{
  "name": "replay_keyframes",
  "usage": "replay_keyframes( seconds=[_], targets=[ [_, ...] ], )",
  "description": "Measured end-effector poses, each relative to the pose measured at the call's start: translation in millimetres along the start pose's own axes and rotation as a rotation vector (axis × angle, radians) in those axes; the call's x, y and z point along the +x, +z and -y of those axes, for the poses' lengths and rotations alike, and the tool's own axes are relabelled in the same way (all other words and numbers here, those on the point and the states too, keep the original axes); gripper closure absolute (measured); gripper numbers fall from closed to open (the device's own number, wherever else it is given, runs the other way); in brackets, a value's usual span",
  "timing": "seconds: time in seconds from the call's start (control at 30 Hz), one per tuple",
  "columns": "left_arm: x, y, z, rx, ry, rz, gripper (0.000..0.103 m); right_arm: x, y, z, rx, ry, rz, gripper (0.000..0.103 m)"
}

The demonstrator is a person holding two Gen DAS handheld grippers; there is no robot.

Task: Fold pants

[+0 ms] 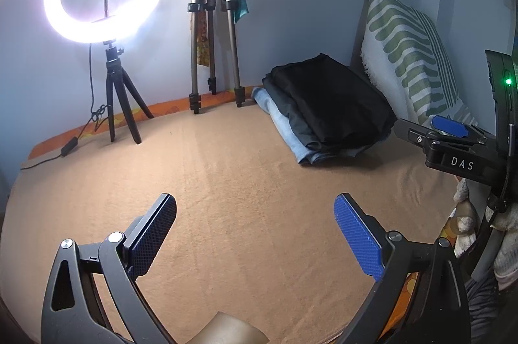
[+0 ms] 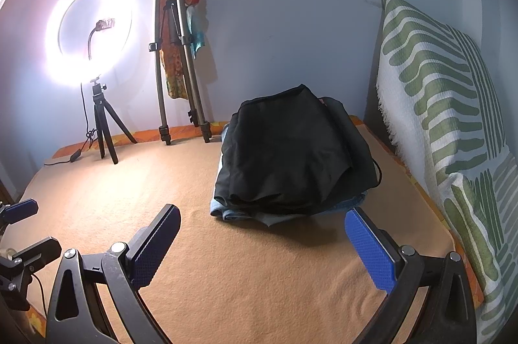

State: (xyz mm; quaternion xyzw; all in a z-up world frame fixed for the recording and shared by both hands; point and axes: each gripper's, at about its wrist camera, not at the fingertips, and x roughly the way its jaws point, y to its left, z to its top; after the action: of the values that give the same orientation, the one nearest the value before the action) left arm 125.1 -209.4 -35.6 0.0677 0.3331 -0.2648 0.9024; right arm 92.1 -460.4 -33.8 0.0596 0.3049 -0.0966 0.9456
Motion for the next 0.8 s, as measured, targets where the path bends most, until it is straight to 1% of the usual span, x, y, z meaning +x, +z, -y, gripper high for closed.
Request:
replay_keyframes(
  seconds=[0.67,0.8],
  targets=[
    [-3.1,-1.8,0.5,-0.011,-0.007,-0.002,0.005,1.4,0.0,-1.8,-0.011,0.006,-0.003,0.0],
    [-8.2,-4.8,2.1,0.004,-0.012,0.029,0.005,1.5,-0.5,-2.3,-0.016,0.007,-0.006,0.0]
  ],
)
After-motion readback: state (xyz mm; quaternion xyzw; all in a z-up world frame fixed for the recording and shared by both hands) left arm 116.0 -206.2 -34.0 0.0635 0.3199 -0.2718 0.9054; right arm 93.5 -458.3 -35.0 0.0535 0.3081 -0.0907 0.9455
